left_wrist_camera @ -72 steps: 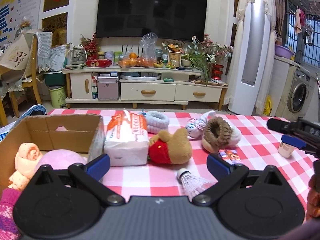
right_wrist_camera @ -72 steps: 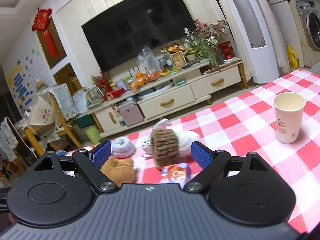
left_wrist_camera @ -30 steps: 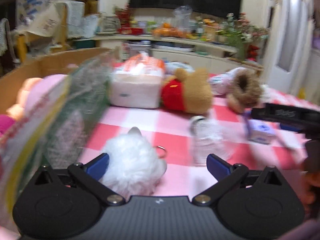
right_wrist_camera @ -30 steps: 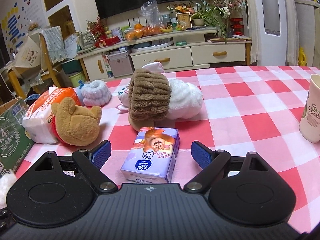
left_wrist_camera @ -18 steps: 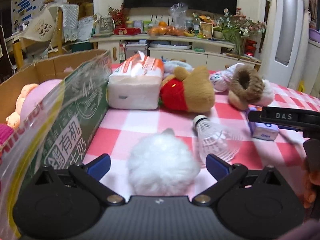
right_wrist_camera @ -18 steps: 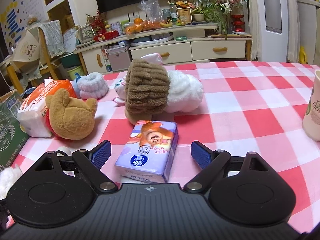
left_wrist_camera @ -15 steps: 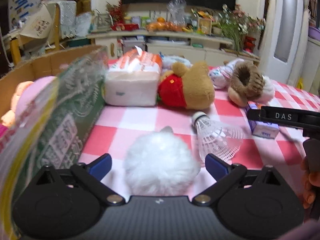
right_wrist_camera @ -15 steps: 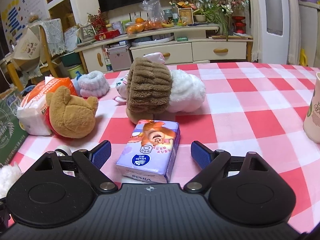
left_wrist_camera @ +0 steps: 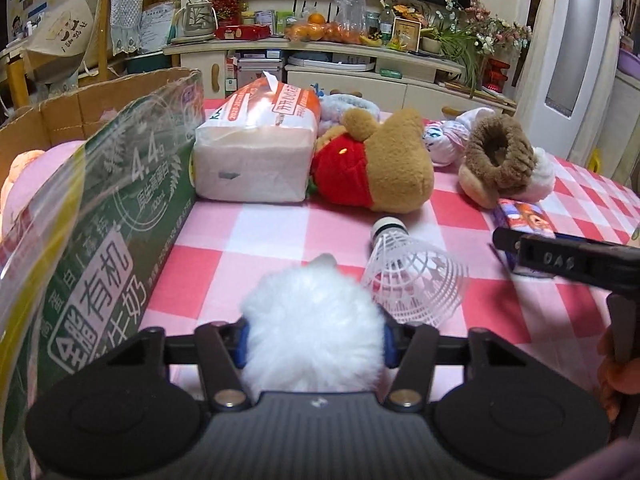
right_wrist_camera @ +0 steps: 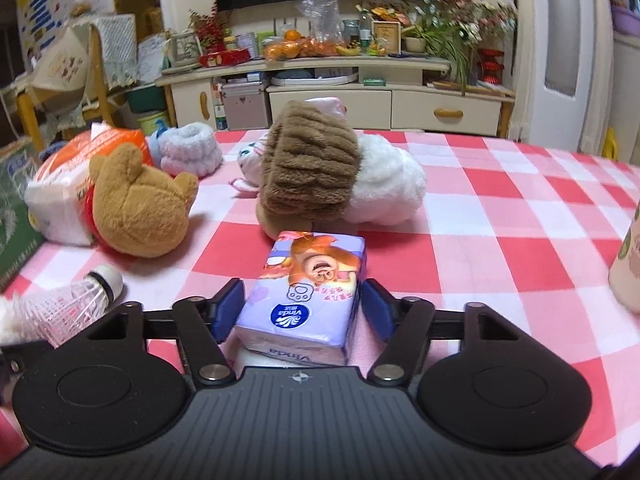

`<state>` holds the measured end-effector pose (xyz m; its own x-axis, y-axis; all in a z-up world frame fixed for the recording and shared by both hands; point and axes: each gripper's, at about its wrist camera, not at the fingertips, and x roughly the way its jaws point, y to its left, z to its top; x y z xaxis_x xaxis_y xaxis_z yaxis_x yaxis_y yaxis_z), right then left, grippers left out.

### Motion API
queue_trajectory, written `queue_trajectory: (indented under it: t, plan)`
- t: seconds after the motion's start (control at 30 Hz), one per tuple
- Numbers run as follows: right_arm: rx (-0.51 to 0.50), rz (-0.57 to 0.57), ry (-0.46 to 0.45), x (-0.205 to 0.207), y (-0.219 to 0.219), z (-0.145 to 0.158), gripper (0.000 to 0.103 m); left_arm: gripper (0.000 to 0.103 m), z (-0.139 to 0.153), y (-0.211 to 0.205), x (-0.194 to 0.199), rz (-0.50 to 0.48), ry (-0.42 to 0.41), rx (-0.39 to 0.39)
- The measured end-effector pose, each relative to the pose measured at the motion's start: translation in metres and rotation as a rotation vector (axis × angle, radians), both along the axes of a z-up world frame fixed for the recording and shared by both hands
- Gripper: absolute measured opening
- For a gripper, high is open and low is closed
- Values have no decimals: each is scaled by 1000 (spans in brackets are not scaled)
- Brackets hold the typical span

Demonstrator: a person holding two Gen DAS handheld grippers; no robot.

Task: Organize soft objects
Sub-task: 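Close the left gripper on the white pompom while the right grips the Vinda tissue pack, then carry the pompom and tissue pack over the box and open both grippers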

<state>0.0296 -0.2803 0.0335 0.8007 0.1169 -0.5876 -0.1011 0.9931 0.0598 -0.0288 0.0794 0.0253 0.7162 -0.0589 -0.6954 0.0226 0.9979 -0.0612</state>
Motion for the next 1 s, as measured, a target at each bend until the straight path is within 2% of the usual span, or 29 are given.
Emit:
queue_trajectory:
  t: [0.1,0.13,0.6,1.0]
  plan:
    - [-39,-1,-3,-1,5,-1,65,48,2,0,-2,-10,-2,-19]
    - [-45,-4,-4,0,5,-1,64,47,3,1,-3,-14,-8,-28]
    - [0,-38,-32,-14,5,3,63,47,28,12,-16,-33,-79,-119]
    - [51,-21,-73,-35,7,14,63,47,52,26,-28,-48,-152,-169]
